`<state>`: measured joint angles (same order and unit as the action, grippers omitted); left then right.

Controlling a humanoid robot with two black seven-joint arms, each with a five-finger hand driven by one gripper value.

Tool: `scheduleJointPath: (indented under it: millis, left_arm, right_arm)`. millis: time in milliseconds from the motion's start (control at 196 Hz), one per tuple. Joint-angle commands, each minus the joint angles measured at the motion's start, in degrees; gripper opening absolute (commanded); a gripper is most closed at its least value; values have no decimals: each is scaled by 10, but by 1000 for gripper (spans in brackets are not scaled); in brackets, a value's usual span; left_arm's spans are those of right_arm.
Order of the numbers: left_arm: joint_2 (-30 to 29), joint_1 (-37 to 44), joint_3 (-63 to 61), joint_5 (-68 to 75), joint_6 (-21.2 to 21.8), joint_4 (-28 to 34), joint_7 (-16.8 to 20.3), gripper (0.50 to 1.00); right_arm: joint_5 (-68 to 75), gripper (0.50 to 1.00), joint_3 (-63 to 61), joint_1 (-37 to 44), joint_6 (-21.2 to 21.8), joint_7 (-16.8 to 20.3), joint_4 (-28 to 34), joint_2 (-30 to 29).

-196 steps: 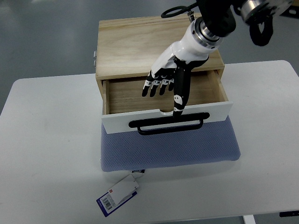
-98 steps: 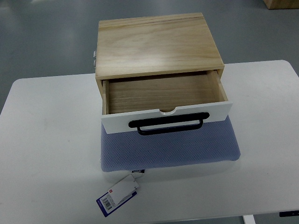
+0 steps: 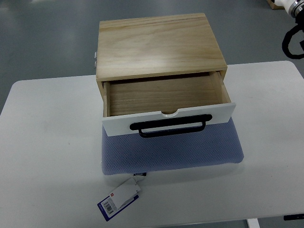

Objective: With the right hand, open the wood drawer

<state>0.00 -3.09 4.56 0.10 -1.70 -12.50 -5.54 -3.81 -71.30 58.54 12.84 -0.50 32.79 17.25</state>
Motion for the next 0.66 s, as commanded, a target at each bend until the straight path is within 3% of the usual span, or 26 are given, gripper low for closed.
scheduleJointPath:
  millis: [0,224,653]
  left_arm:
    - [0,0,0,0,-1,-1,0,1000]
    - [0,0,-1,0,0,-1,0,1000]
    - [0,0,-1,1,-1,-2,0,1000]
  right_arm:
    - [0,946,-68,-45,1,-10,-28,-43]
    - [-1,946,-94,-89,3,-33,-33,-85]
    - [-1,946,-121,-101,6,-35,-36,-117]
